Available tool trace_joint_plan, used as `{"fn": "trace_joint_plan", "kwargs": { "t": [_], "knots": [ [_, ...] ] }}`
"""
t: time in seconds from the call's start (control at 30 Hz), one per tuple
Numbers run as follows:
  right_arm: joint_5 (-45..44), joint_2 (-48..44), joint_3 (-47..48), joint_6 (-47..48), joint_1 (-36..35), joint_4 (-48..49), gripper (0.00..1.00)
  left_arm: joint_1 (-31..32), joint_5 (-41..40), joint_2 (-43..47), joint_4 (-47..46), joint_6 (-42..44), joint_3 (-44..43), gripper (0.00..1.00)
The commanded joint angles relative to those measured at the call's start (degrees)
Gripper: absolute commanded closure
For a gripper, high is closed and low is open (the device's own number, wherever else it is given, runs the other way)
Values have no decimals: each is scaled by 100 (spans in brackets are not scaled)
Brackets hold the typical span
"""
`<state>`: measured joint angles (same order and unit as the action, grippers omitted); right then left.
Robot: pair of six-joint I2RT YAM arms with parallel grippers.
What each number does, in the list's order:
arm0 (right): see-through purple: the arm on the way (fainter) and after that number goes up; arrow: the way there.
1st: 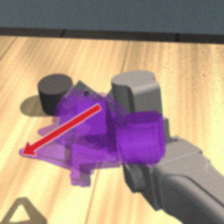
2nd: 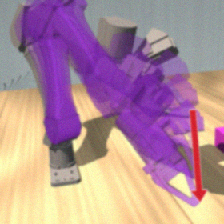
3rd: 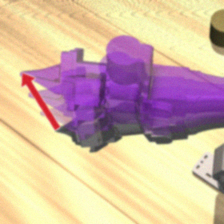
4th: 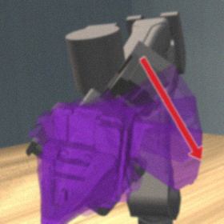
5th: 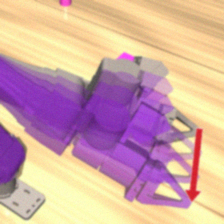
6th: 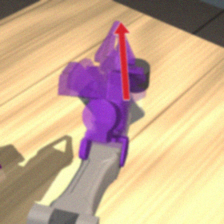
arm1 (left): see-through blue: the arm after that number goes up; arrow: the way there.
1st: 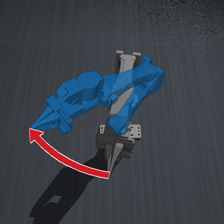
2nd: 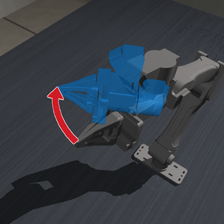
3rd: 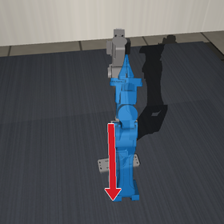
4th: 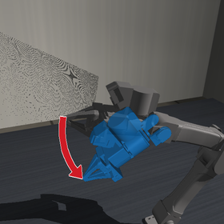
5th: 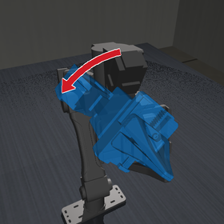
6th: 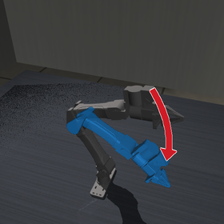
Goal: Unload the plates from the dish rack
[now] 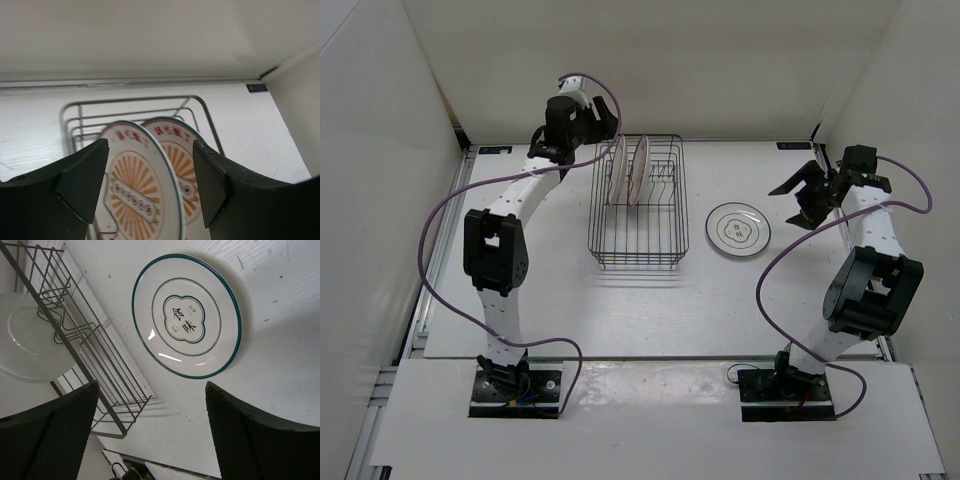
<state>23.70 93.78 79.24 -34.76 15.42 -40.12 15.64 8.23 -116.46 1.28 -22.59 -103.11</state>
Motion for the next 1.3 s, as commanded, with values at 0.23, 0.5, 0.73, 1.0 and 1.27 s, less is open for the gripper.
{"fn": "trace_joint_plan", "kwargs": {
  "t": [0.23,0.5,0.73,1.0,1.27],
  "knots": [
    [152,-334,-278,-30,58,4,12,449,627,-174,355,62,36,26],
    [178,-334,-251,-4,119,22,12,458,654,-351,558,-17,203,42],
    [257,-229,-287,-83,277,127,12,458,680,-342,532,211,45,61],
    [574,79,-269,-364,479,478,14,379,890,-122,-425,-306,142,82],
    [837,405,39,-540,681,619,14,361,952,80,-1067,-851,46,100]
  ]
}}
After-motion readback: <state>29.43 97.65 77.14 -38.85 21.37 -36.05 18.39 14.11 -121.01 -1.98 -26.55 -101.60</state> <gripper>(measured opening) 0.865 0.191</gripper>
